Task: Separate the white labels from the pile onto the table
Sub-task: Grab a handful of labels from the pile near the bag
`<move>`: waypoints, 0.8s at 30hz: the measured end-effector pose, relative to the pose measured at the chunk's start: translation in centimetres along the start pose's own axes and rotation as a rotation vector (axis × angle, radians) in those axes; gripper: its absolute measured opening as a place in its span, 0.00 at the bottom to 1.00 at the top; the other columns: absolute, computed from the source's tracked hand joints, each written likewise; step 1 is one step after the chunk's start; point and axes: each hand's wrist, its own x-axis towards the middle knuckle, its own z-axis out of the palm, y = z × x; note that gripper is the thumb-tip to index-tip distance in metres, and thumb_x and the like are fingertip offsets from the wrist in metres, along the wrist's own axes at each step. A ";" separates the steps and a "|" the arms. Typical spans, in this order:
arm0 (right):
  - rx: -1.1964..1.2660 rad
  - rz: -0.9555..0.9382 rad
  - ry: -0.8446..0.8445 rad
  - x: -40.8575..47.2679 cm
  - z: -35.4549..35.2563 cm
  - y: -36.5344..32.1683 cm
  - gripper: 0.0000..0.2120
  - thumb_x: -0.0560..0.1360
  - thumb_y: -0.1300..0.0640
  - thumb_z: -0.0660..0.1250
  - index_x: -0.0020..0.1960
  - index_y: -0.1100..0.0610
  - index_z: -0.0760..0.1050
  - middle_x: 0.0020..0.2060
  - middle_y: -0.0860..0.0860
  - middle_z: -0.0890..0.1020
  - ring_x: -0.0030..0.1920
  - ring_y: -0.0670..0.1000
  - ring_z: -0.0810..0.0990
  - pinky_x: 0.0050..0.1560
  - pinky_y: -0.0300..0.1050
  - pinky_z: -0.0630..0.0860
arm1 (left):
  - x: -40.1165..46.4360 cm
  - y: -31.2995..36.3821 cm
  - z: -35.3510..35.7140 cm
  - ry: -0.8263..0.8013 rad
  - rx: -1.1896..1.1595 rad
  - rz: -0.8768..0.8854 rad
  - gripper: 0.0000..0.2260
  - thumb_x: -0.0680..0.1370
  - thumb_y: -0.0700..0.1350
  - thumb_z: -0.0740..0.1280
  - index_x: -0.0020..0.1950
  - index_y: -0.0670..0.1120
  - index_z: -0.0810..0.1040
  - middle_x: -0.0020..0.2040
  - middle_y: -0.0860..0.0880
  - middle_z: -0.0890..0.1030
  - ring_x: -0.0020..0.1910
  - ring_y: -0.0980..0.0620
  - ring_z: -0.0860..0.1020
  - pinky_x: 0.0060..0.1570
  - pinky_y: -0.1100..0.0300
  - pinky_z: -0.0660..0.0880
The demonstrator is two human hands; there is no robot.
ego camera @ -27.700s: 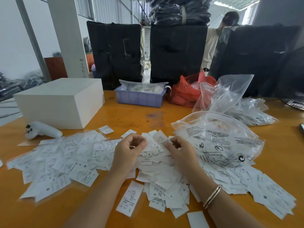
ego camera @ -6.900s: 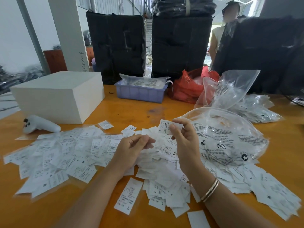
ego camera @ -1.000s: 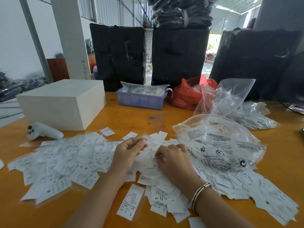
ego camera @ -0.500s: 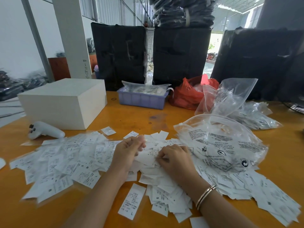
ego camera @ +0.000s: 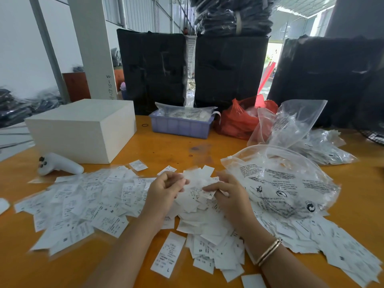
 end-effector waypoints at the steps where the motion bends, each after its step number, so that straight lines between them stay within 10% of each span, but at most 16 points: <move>1: -0.001 0.040 -0.012 0.1 0.0 0.0 0.24 0.73 0.70 0.63 0.38 0.40 0.80 0.58 0.42 0.74 0.61 0.43 0.70 0.57 0.27 0.64 | 0.0 -0.1 0.0 0.015 0.011 0.009 0.04 0.78 0.41 0.67 0.48 0.50 0.79 0.41 0.57 0.84 0.36 0.63 0.79 0.36 0.69 0.73; 4: -0.203 0.069 -0.046 0.2 0.1 0.0 0.18 0.74 0.65 0.64 0.43 0.42 0.83 0.48 0.37 0.75 0.61 0.45 0.70 0.66 0.46 0.60 | 0.0 -0.2 -0.2 0.070 0.037 0.028 0.09 0.78 0.43 0.66 0.45 0.56 0.81 0.37 0.61 0.81 0.36 0.66 0.77 0.32 0.74 0.72; 13: -0.345 0.044 -0.077 0.0 0.1 -0.6 0.17 0.76 0.59 0.64 0.50 0.36 0.80 0.67 0.42 0.72 0.68 0.45 0.67 0.66 0.44 0.50 | 0.0 -0.1 -0.2 0.057 -0.016 0.003 0.06 0.75 0.47 0.70 0.47 0.59 0.81 0.39 0.55 0.82 0.37 0.61 0.79 0.37 0.70 0.77; 19: -0.074 0.082 -0.020 -0.3 -0.1 -0.5 0.23 0.74 0.65 0.65 0.39 0.35 0.79 0.39 0.30 0.77 0.52 0.39 0.75 0.67 0.55 0.64 | 0.0 0.1 0.2 0.021 -0.100 -0.037 0.05 0.69 0.50 0.74 0.42 0.51 0.83 0.42 0.52 0.85 0.43 0.55 0.82 0.41 0.65 0.78; 24: -0.336 0.017 -0.114 0.0 0.4 -0.5 0.16 0.76 0.61 0.64 0.50 0.42 0.82 0.46 0.38 0.74 0.58 0.43 0.71 0.62 0.44 0.52 | -0.3 -0.1 0.3 0.038 0.135 0.118 0.04 0.72 0.48 0.74 0.41 0.52 0.79 0.39 0.55 0.83 0.39 0.58 0.80 0.38 0.70 0.76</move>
